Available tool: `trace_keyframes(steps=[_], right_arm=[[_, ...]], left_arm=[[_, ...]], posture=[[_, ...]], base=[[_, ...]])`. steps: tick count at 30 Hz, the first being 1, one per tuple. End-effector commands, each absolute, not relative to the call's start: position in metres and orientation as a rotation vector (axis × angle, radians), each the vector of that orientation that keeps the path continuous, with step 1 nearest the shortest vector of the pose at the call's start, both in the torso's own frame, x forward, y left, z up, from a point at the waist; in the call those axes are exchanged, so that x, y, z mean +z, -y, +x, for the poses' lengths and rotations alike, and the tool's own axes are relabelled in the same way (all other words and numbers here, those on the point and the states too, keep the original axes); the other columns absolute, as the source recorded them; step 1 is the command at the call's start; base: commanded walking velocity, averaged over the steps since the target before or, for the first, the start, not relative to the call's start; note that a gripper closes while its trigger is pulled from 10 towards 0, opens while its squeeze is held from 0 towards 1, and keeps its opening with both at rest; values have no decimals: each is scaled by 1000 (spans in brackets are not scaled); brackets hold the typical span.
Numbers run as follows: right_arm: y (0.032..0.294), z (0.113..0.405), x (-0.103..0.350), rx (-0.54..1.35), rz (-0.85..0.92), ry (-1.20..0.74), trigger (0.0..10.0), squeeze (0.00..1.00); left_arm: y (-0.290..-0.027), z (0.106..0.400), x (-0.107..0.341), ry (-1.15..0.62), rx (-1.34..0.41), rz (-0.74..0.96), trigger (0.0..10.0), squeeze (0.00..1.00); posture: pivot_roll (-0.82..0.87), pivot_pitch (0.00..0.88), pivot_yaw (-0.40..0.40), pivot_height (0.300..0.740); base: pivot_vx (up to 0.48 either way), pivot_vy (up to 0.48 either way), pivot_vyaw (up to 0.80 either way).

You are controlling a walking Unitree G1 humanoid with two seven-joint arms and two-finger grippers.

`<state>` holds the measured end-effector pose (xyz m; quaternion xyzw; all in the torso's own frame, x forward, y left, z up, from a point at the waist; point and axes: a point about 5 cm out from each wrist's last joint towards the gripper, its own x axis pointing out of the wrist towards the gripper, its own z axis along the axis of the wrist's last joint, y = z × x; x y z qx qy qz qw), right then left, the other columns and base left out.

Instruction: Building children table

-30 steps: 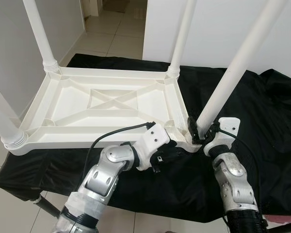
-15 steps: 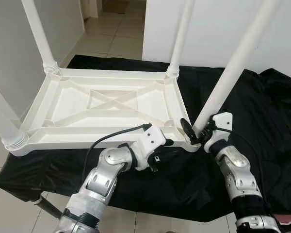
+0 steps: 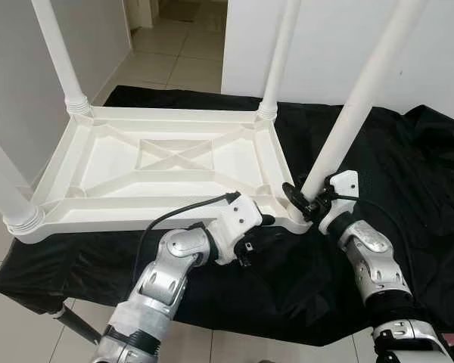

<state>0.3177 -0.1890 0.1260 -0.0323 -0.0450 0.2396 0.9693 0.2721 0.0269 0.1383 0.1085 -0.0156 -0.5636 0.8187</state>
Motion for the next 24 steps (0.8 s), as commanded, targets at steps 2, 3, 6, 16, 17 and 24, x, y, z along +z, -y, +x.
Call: trace_keyframes(steps=[2, 3, 6, 16, 17, 24], right_arm=[[189, 314, 120, 477, -60, 76, 0, 0], [188, 313, 120, 448, -68, 74, 745, 0], [185, 310, 118, 353, -72, 69, 10000, 0], [171, 297, 117, -74, -11, 58, 10000, 0], [168, 294, 115, -124, 6, 58, 10000, 0], [150, 292, 126, -159, 89, 117, 10000, 0]], left_arm=[[-30, 281, 135, 38, -976, 224, 10000, 0], [-30, 281, 134, 37, -982, 224, 10000, 0], [-29, 280, 133, 33, -990, 226, 10000, 0], [-32, 282, 126, 3, -976, 234, 10000, 0], [-33, 284, 126, 1, -965, 231, 10000, 0], [-37, 289, 129, 2, -933, 208, 10000, 0]], posture=[[-64, 0, -39, 740], [-65, 0, -40, 740], [-70, 0, -42, 740], [-80, 0, -50, 740], [-78, 0, -52, 740], [-81, 0, -32, 740]], base=[[0, 0, 0], [0, 0, 0], [0, 0, 0], [0, 0, 0], [0, 0, 0], [0, 0, 0]])
